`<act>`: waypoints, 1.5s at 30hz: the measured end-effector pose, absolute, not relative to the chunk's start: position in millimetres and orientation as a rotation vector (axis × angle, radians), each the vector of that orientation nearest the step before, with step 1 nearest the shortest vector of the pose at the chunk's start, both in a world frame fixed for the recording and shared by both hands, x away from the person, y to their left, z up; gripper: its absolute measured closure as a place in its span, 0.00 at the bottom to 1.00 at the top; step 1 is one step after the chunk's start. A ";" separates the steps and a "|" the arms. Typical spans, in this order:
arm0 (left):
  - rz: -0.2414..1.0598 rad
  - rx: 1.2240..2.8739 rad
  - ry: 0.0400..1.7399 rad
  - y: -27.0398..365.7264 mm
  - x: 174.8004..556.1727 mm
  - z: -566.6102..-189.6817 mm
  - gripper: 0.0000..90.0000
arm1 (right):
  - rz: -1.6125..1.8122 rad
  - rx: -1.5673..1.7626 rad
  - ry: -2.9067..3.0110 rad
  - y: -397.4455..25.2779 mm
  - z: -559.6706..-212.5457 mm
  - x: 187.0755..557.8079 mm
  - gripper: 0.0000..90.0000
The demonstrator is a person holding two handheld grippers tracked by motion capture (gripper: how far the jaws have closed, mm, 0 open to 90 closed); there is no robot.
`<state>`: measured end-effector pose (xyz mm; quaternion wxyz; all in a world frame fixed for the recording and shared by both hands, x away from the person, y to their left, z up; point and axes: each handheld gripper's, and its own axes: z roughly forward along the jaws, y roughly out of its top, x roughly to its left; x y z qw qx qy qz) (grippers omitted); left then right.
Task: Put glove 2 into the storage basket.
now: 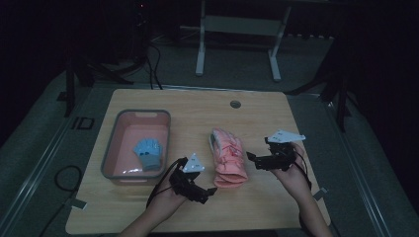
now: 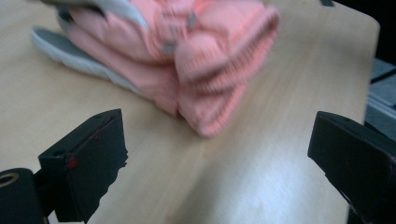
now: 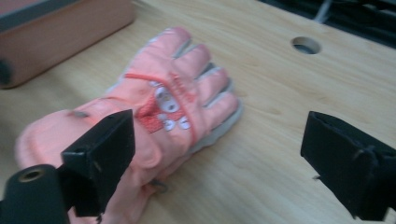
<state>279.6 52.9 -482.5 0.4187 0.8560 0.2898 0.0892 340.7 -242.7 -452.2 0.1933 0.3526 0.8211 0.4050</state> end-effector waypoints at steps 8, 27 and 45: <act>0.284 2.133 0.736 34.6 311.2 -450.9 0.07 | 1.190 0.971 2.319 -244.3 -450.4 343.0 0.60; 0.187 2.181 1.070 4.5 383.2 -492.6 0.29 | 1.188 1.095 2.432 -219.8 -481.1 372.1 0.60; -0.239 2.050 1.147 23.8 404.2 -546.3 0.38 | 1.120 1.550 2.628 -214.2 -531.2 405.2 0.54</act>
